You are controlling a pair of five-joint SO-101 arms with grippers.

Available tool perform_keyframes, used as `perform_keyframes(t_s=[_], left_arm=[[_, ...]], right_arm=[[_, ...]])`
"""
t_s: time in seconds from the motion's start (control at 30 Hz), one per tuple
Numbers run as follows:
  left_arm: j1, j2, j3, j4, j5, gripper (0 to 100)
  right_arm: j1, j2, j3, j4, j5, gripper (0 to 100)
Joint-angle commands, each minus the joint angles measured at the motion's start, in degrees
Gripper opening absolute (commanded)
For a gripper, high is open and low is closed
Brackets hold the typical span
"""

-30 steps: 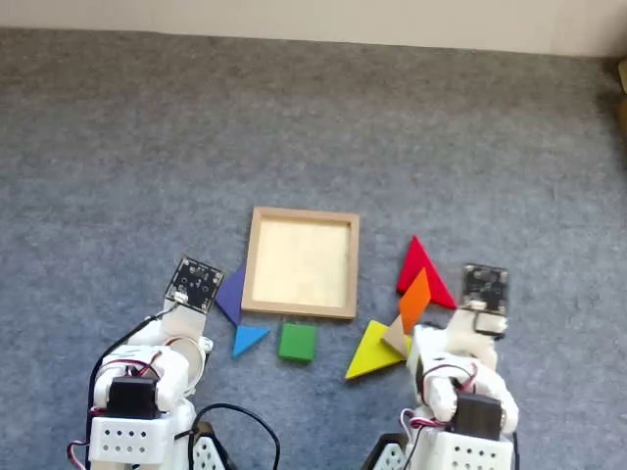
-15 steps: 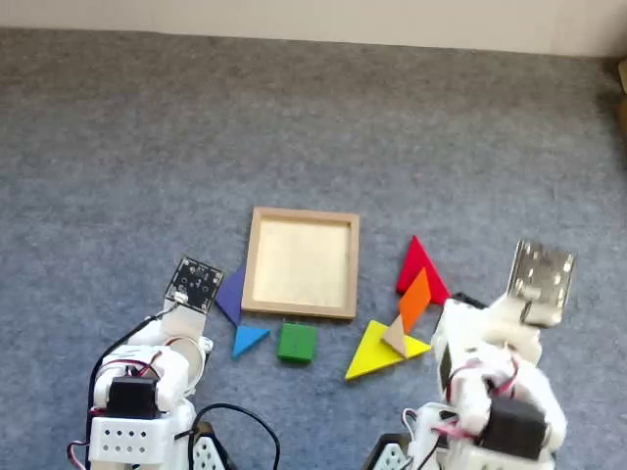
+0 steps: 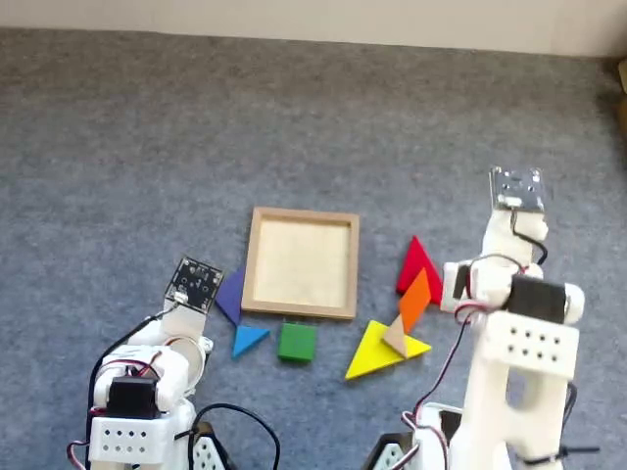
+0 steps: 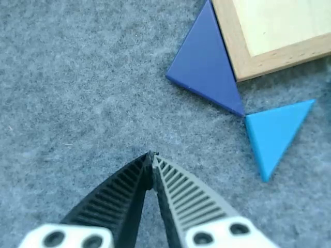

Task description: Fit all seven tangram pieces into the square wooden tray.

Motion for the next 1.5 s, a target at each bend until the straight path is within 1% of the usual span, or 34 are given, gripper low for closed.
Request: perform_keyframes(t_s=[0.0,0.07,0.2,0.3,0.37,0.43,0.7,0.9,1.1,1.27,1.47], left_arm=[[-0.48,-2.86,1.10,0.26,-0.70,1],[-0.48,-2.86,1.10,0.26,-0.70,1],[-0.48,-2.86,1.10,0.26,-0.70,1],[-0.48,-2.86,1.10,0.26,-0.70,1],[-0.48,-2.86,1.10,0.26,-0.70,1],[-0.48,-2.86,1.10,0.26,-0.70,1],[-0.48,-2.86,1.10,0.26,-0.70,1],[-0.48,-2.86,1.10,0.26,-0.70,1],[-0.48,-2.86,1.10,0.26,-0.70,1],[-0.48,-2.86,1.10,0.26,-0.70,1],[-0.48,-2.86,1.10,0.26,-0.70,1]], right_arm=[[-4.18,5.23,-3.47,-4.09,0.44,0.6],[-7.78,8.84,-3.82,-4.26,-0.53,0.6],[-13.67,15.34,-4.00,-4.79,-8.18,2.0],[-16.66,19.38,-4.00,-6.55,-14.95,11.8],[-17.36,22.20,-4.00,-8.04,-18.73,19.3],[-17.36,24.92,-4.00,-9.45,-20.66,23.0],[-17.27,32.84,-4.00,-16.04,-25.76,23.1],[-17.27,36.88,-4.00,-16.48,-26.11,22.4],[-16.66,37.93,-4.00,-16.84,-25.76,11.8],[-13.32,37.58,-4.00,-16.84,-25.58,7.3],[-12.26,37.41,-4.00,-16.40,-18.64,1.9]])
